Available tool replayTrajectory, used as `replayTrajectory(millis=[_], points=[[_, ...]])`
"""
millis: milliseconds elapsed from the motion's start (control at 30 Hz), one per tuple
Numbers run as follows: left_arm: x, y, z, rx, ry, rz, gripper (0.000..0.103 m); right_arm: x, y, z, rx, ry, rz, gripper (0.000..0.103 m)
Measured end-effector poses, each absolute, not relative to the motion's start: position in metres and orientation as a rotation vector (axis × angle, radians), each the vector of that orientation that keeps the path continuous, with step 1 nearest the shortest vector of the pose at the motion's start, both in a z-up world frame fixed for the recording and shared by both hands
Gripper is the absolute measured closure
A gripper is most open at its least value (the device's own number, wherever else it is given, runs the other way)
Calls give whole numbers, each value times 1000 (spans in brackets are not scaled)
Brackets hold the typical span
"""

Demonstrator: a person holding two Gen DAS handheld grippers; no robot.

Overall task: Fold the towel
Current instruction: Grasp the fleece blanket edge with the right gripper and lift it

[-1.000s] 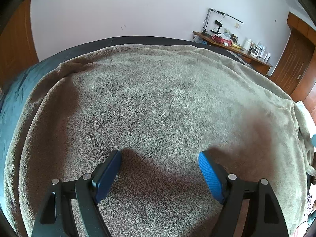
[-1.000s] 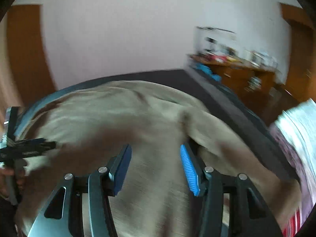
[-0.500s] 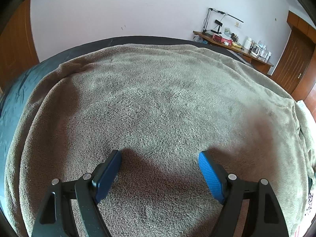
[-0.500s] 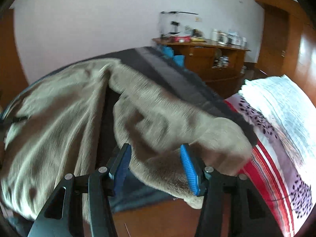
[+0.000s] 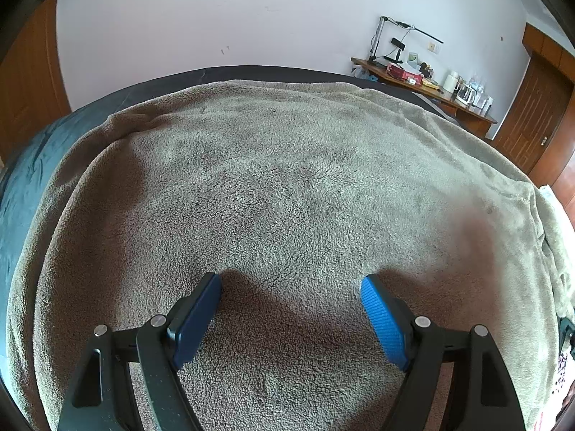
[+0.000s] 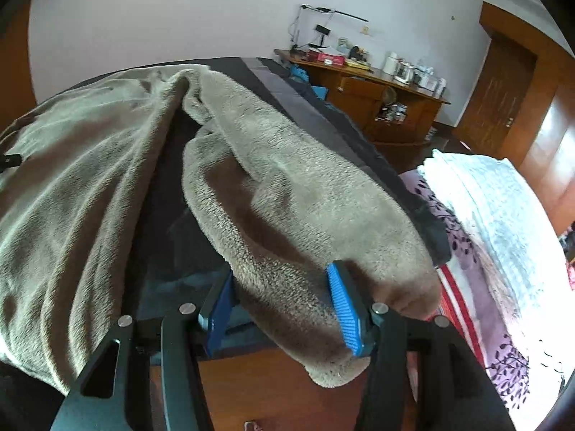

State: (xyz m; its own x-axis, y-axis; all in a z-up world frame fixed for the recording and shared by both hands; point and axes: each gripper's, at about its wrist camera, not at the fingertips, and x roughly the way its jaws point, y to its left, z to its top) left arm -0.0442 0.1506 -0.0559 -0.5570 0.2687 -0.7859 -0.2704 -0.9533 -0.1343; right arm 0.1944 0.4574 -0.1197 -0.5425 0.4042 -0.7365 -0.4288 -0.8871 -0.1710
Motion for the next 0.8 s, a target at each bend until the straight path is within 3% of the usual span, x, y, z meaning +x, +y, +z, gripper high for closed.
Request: replayTrajectory(millis=[100, 200, 567, 800], points=[[-44, 151, -56, -1277, 4, 2532, 21, 192, 465, -114, -1097, 34, 2362, 81], [-44, 151, -56, -1277, 3, 2532, 21, 187, 473, -99, -1003, -35, 2299, 86], [-44, 151, -56, -1278, 2, 2531, 21, 143, 442, -1, -488, -135, 2423, 90], [-45, 149, -56, -1274, -20, 2525, 21, 74, 323, 19, -490, -423, 2780, 90]])
